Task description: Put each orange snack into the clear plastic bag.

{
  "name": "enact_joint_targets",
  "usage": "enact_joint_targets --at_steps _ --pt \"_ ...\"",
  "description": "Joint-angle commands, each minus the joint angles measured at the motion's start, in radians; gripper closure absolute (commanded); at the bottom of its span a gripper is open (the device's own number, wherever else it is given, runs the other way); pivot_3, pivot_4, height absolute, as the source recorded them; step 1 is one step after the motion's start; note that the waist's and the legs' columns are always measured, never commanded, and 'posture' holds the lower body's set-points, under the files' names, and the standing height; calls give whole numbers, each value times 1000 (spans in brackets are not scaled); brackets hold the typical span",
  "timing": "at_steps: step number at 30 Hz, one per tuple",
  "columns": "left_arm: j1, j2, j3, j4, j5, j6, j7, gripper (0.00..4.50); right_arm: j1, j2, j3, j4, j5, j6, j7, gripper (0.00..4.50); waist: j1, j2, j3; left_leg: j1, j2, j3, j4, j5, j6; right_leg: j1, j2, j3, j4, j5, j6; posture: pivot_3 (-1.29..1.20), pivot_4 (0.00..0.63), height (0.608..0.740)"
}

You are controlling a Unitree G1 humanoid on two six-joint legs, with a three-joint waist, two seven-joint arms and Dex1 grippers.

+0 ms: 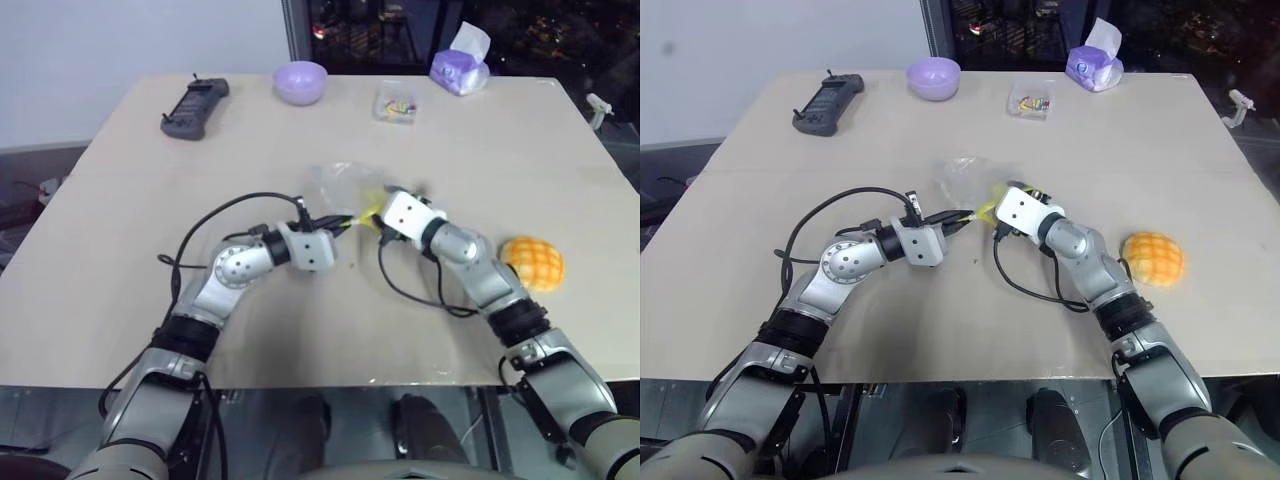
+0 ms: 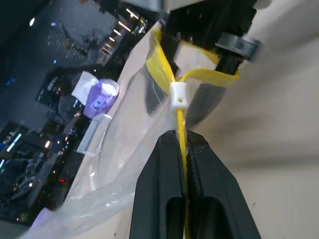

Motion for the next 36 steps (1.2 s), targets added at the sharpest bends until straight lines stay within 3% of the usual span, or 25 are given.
enact_joint_targets --at_steps 1,2,10,20,24,30,36 --pt "-4 5 20 -17 22 23 39 4500 -23 -6 -17 -28 -5 -56 -14 315 0 0 0 0 0 0 0 0 0 0 0 0 0 0 0 0 150 736" --pt "-4 2 17 -15 31 32 47 4500 -20 -6 -16 -27 -2 -63 -8 47 -1 0 0 0 0 0 0 0 0 0 0 0 0 0 0 0 150 736" --pt "1 -6 16 -8 102 122 119 4500 13 -20 -22 -109 74 -44 128 47 0 0 0 0 0 0 0 0 0 0 0 0 0 0 0 0 150 736" --pt "-3 -12 19 -3 159 224 186 4500 110 -106 -86 -482 325 192 396 47 5 0 0 0 0 -1 0 0 0 0 0 -1 0 0 0 0 150 736" --pt "-1 -5 19 -6 153 229 189 4500 209 -150 -246 -592 531 344 428 47 8 0 0 -1 0 -2 0 0 0 1 0 -2 -1 0 0 0 150 736" --pt "6 -4 25 -16 137 241 185 4500 418 -320 -560 -470 574 349 395 47 16 0 0 -1 0 -1 0 0 0 1 -1 -2 0 0 0 0 150 736" --pt "3 -3 23 -19 131 247 177 4500 549 -366 -670 -434 627 440 370 47 18 1 0 0 0 1 0 0 0 1 -1 1 0 0 0 0 150 736"
